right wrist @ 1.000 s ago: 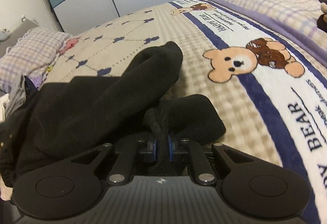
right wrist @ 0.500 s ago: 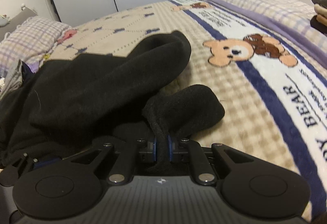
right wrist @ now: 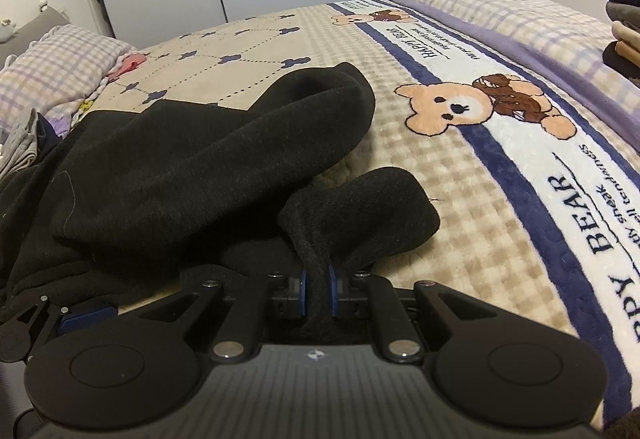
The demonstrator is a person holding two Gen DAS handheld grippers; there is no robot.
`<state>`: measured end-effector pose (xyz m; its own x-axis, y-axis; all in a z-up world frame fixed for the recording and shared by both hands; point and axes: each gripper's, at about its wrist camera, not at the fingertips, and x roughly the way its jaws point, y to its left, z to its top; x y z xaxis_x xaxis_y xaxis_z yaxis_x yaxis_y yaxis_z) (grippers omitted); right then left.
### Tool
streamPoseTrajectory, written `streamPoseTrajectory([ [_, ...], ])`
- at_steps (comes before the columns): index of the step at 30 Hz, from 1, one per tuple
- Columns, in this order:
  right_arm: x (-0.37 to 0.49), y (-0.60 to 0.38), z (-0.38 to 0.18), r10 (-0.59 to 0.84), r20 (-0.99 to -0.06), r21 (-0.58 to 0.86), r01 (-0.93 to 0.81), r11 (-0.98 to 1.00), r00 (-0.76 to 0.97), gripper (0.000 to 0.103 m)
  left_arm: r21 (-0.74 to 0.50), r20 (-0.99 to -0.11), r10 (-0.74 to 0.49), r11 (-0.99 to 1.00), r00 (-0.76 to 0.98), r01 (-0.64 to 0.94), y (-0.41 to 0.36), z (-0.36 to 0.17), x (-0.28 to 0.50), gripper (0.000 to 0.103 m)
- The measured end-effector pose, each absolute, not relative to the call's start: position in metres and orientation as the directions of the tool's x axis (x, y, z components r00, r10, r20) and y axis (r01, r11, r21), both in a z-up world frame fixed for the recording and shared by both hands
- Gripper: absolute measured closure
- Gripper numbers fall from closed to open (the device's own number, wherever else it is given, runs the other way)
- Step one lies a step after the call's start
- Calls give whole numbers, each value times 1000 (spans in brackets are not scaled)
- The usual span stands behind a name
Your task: Fold clothes
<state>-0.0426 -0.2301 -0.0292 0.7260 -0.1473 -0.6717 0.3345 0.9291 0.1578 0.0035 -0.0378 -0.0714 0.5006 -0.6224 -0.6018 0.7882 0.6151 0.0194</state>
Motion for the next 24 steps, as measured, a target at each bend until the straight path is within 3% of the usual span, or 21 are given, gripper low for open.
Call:
streamPoseTrajectory([
  [24,-43,-231,-31,-135,-675,173,333,927,725,91,18,-602,-624,613,498,790,-23,-71,1,0],
])
